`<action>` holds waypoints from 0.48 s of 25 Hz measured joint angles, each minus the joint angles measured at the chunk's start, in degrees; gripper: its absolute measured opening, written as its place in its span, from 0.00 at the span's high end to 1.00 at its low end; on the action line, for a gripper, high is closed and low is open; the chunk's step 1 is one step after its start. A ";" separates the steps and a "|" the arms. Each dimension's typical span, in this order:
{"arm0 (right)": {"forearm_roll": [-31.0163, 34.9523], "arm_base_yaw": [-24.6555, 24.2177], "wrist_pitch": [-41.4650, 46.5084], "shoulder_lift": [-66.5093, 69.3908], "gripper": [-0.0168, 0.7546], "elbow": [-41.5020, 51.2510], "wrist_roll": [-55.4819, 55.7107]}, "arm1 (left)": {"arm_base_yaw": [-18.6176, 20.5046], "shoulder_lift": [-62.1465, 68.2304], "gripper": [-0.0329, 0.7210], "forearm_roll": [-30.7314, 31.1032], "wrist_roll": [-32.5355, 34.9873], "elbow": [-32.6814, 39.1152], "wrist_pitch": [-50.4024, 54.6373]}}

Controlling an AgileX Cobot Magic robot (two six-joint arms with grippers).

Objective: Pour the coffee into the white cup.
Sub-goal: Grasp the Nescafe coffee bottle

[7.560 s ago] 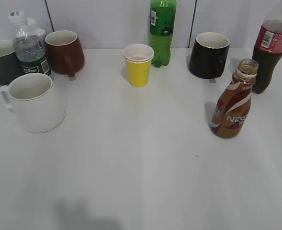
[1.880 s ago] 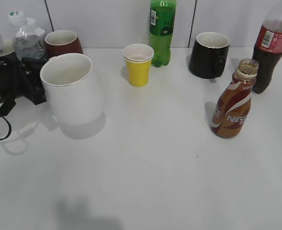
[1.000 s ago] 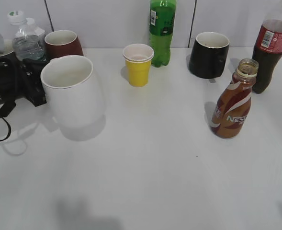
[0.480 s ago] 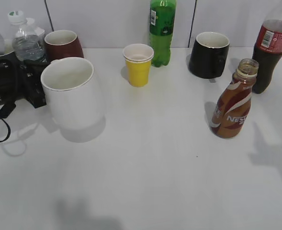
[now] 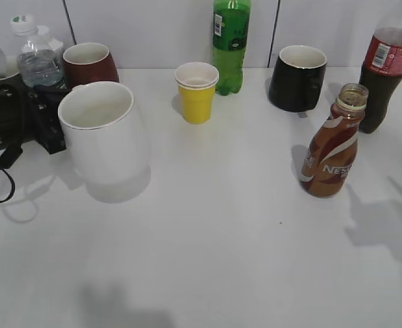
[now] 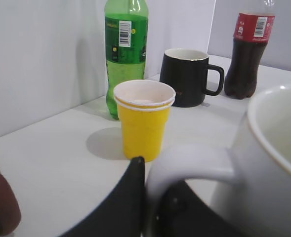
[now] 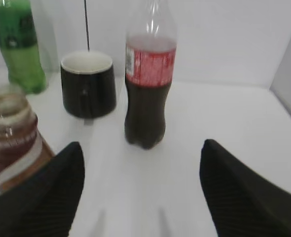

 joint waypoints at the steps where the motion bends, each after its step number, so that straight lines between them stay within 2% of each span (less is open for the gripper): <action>1: -1.82 0.00 -2.03 2.63 0.24 0.62 1.10 | 0.00 0.00 0.90 0.00 0.00 0.00 0.00; 8: -13.05 0.00 -16.63 13.30 0.24 2.93 8.15 | 0.00 0.00 0.90 0.00 0.00 0.00 0.00; 12: -15.19 0.00 -24.09 21.29 0.24 2.93 12.70 | 0.00 0.00 0.90 0.00 0.00 0.00 0.00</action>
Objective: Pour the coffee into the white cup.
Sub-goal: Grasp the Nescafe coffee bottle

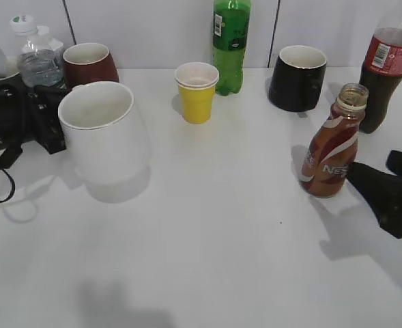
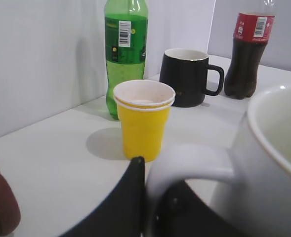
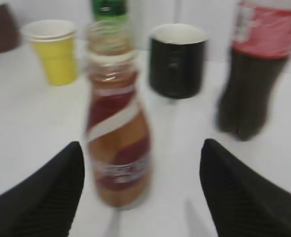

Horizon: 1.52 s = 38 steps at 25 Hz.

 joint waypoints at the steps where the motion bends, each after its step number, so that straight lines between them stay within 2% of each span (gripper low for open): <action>1: 0.06 0.00 -2.60 2.45 0.24 0.00 0.74 | 0.00 0.00 0.90 0.00 0.00 0.00 0.00; 6: 1.20 0.00 -8.51 13.20 0.24 0.04 0.43 | 0.00 0.00 0.90 0.00 0.00 0.00 0.00; 9: 1.64 0.00 -10.82 18.12 0.17 0.04 -2.80 | 0.00 0.00 0.90 0.00 0.00 0.00 0.00; 12: 3.35 0.00 -11.60 22.00 0.12 -0.01 -5.90 | 0.00 0.00 0.90 0.00 0.00 0.00 0.00; 21: 3.89 0.00 -12.14 29.79 0.10 -5.39 -9.65 | 0.00 0.00 0.90 0.00 0.00 0.00 0.00; 32: -3.09 0.00 -12.26 30.18 0.12 -14.51 -9.48 | 0.00 0.00 0.90 0.00 0.00 0.00 0.00; 38: -5.26 0.00 -12.32 30.20 0.23 -16.79 -8.92 | 0.00 0.00 0.90 0.00 0.00 0.00 0.00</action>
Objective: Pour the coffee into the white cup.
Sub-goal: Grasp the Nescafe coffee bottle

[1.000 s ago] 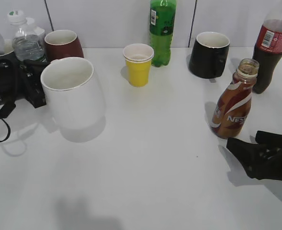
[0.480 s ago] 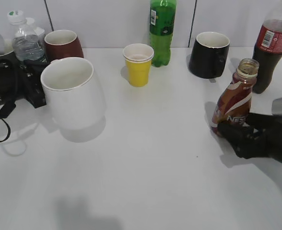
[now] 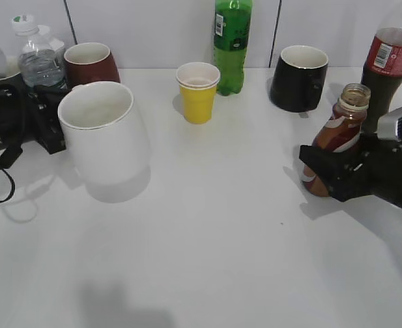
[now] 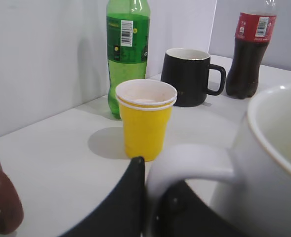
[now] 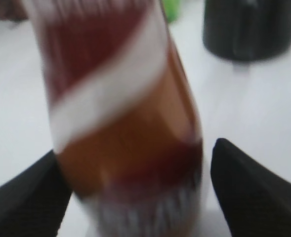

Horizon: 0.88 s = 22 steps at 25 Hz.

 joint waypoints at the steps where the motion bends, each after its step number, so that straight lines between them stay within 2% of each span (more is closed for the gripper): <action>1: -0.06 0.00 0.00 0.00 0.26 0.00 0.05 | 0.00 0.00 0.90 0.00 0.00 0.00 0.00; 3: -0.25 0.00 0.00 0.00 0.28 0.00 0.05 | 0.00 0.00 0.90 0.00 0.00 0.00 0.00; 14: -0.44 0.00 -0.13 0.00 0.28 0.06 0.05 | -0.38 0.00 0.90 -0.13 0.00 0.00 0.05; 22: -0.07 0.00 1.76 -3.00 0.28 0.11 0.05 | -5.97 0.00 0.90 -0.02 0.00 -0.82 0.04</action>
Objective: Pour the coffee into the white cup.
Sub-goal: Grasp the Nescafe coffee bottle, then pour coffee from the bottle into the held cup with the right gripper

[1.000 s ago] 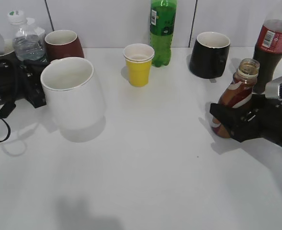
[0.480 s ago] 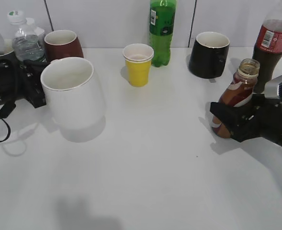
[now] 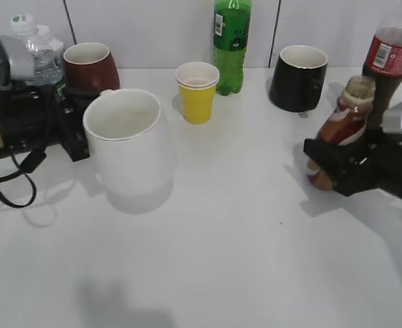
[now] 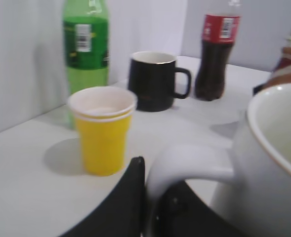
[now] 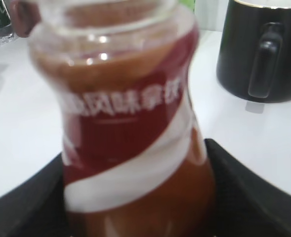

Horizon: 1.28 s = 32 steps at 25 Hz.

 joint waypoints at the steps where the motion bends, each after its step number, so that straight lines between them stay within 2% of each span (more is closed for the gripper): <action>1: 0.00 0.00 0.11 -1.48 0.28 0.00 0.00 | -0.69 0.00 0.90 0.00 0.00 -0.41 0.00; 7: -2.44 0.00 1.67 -12.07 0.28 -2.23 0.07 | -5.50 0.00 0.90 -0.06 -0.21 -3.36 0.07; 12: -8.77 1.16 11.33 -19.66 0.29 -8.49 0.07 | -10.16 0.00 0.90 -3.46 -0.44 -3.84 2.49; 14: -10.37 3.18 16.55 -21.30 0.29 -11.35 0.07 | -12.02 0.00 0.90 -5.94 -0.44 -4.03 3.16; 20: -16.88 9.79 25.37 -22.15 0.29 -19.35 -1.88 | -16.90 0.05 0.90 -6.58 -0.49 -7.02 5.93; 25: -22.13 11.79 26.04 -22.15 0.29 -23.14 -6.40 | -20.33 0.09 0.90 -6.84 -0.65 -10.92 10.09; 32: -22.65 11.79 26.36 -22.15 0.29 -25.06 -14.32 | -23.44 1.01 0.90 -6.89 -2.59 -14.59 13.55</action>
